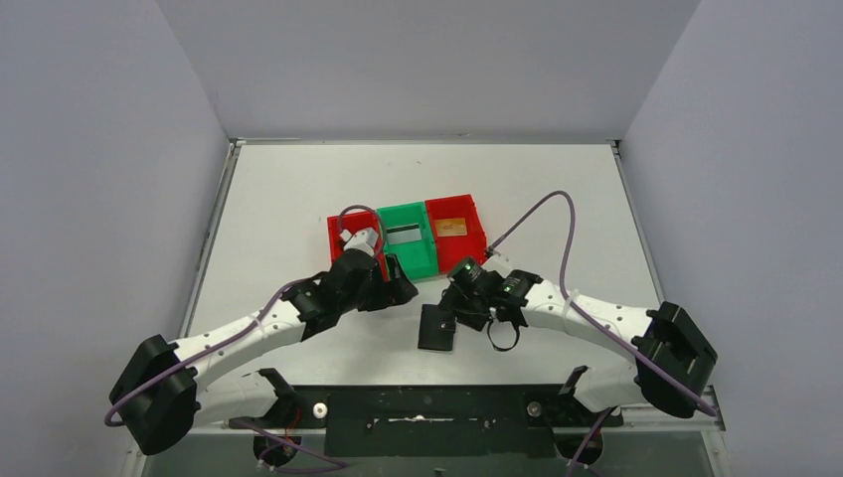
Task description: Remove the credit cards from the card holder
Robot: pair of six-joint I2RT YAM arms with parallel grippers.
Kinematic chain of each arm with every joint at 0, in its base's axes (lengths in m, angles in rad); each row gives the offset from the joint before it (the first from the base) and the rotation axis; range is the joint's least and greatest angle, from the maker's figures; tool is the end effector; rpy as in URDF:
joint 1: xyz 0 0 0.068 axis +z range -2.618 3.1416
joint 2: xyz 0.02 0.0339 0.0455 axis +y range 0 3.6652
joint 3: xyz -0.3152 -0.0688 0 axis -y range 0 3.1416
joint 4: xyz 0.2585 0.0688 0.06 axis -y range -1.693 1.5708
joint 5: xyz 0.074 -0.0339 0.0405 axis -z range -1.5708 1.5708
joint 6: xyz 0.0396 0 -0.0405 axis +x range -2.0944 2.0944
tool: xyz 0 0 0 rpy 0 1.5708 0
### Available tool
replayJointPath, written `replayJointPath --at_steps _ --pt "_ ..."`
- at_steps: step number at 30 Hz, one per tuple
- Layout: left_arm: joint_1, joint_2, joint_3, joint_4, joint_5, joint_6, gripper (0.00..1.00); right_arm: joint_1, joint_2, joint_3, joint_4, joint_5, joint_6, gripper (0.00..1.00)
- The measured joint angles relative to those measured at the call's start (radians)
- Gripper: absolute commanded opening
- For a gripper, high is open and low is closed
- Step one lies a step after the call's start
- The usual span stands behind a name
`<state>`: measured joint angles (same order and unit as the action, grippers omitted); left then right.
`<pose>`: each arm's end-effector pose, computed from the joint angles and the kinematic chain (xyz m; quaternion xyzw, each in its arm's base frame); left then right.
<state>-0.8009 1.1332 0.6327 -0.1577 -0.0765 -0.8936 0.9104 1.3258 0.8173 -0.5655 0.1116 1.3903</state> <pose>0.1635 -0.1643 0.2582 -0.0584 0.8953 -0.3073 0.3172 0.1584 0.1968 0.2462 0.2433 0.9368 0.2020 0.1495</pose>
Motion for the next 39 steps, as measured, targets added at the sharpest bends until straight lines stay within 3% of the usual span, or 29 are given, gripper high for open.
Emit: replayJointPath --at_steps 10,20,30,39 --pt "0.000 0.053 0.000 -0.016 0.030 -0.010 0.75 0.000 0.109 0.000 0.047 -0.087 0.117 0.45" --pt "0.003 0.141 -0.005 -0.016 0.112 0.075 0.70 -0.006 0.225 0.062 0.021 -0.100 0.224 0.43" --pt "0.003 0.177 -0.005 -0.005 0.146 0.098 0.61 0.007 0.226 0.163 -0.121 -0.041 0.110 0.47" --pt "0.003 0.218 -0.005 0.001 0.162 0.106 0.60 0.043 0.253 0.262 -0.217 -0.009 0.090 0.49"
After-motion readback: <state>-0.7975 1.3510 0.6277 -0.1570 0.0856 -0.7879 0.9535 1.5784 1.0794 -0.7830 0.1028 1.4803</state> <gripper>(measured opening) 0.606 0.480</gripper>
